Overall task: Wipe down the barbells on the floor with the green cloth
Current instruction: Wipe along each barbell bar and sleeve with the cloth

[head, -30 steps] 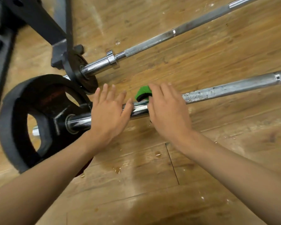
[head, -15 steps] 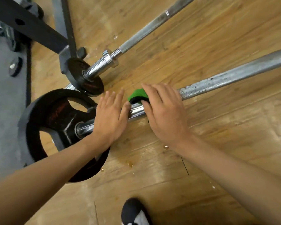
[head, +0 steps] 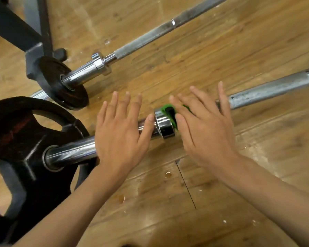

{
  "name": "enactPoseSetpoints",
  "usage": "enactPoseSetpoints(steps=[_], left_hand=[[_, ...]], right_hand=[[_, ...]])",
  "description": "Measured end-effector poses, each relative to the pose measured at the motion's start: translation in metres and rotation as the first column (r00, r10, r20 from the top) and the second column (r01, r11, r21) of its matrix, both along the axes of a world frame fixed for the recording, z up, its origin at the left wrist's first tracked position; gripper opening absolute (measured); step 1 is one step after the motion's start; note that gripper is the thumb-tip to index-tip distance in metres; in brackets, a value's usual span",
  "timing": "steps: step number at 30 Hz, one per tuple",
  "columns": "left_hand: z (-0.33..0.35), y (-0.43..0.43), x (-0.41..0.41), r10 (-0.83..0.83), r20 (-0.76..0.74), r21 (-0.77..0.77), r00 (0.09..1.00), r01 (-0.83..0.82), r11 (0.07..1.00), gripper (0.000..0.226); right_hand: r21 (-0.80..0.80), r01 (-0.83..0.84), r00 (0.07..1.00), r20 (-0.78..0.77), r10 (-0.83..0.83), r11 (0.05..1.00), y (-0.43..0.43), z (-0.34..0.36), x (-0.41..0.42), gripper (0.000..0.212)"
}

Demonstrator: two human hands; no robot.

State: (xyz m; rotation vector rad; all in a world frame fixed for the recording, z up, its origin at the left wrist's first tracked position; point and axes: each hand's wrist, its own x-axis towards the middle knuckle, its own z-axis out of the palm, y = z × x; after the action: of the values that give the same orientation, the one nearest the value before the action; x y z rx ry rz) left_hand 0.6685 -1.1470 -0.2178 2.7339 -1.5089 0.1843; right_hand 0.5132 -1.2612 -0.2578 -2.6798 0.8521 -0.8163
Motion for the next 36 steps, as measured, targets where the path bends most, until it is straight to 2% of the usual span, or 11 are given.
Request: enactPoseSetpoints(steps=[4, 8, 11, 15, 20, 22, 25, 27, 29, 33, 36], left_hand=[[-0.004, 0.004, -0.001, 0.013, 0.024, -0.032, 1.000, -0.012, 0.999, 0.073], [-0.006, 0.006, -0.002, 0.023, 0.018, -0.062, 1.000, -0.022, 0.998, 0.072], [-0.007, 0.006, -0.004, 0.033, 0.019, -0.081, 0.999, -0.031, 0.996, 0.071], [-0.006, 0.009, -0.006, 0.016, 0.016, -0.089, 1.000, -0.014, 0.996, 0.072], [-0.007, 0.010, -0.006, 0.007, 0.031, -0.090, 0.999, -0.004, 0.996, 0.070], [-0.006, 0.008, -0.006, -0.001, 0.029, -0.099, 1.000, 0.003, 0.995, 0.070], [-0.005, 0.003, -0.003, 0.012, 0.034, -0.091, 0.999, -0.009, 0.996, 0.072], [-0.005, 0.002, 0.000, 0.017, 0.031, -0.077, 0.999, -0.015, 0.997, 0.074], [-0.004, 0.002, 0.003, 0.020, 0.017, -0.071, 1.000, -0.019, 0.997, 0.076], [-0.006, -0.004, 0.005, 0.034, 0.029, -0.054, 0.999, -0.033, 0.998, 0.075], [-0.006, -0.007, 0.009, 0.065, 0.037, -0.059, 0.997, -0.063, 0.996, 0.077]], right_hand=[[-0.161, 0.130, 0.990, -0.038, -0.138, 0.978, -0.032, -0.007, -0.016, 0.042], [-0.110, 0.237, 0.969, -0.044, -0.243, 0.965, -0.028, -0.001, -0.015, 0.044], [-0.075, 0.190, 0.981, -0.030, -0.193, 0.979, 0.006, 0.000, 0.012, 0.046], [-0.237, 0.076, 0.989, -0.103, -0.102, 0.969, -0.015, 0.000, -0.009, 0.040], [-0.127, 0.359, 0.918, -0.130, -0.374, 0.925, -0.055, 0.004, -0.057, 0.048], [-0.081, 0.337, 0.938, -0.057, -0.342, 0.938, -0.035, 0.002, -0.035, 0.047], [-0.092, 0.086, 0.996, -0.028, -0.089, 0.992, 0.002, -0.004, -0.002, 0.037], [-0.121, -0.016, 0.999, -0.044, 0.011, 0.992, -0.006, -0.003, -0.007, 0.038], [-0.149, -0.016, 0.999, -0.041, 0.010, 0.989, -0.030, -0.004, -0.028, 0.039], [-0.011, 0.097, 0.993, 0.075, -0.096, 0.995, -0.027, -0.005, -0.024, 0.034], [0.021, -0.005, 0.994, 0.107, 0.002, 1.000, -0.009, -0.006, 0.003, 0.031]])
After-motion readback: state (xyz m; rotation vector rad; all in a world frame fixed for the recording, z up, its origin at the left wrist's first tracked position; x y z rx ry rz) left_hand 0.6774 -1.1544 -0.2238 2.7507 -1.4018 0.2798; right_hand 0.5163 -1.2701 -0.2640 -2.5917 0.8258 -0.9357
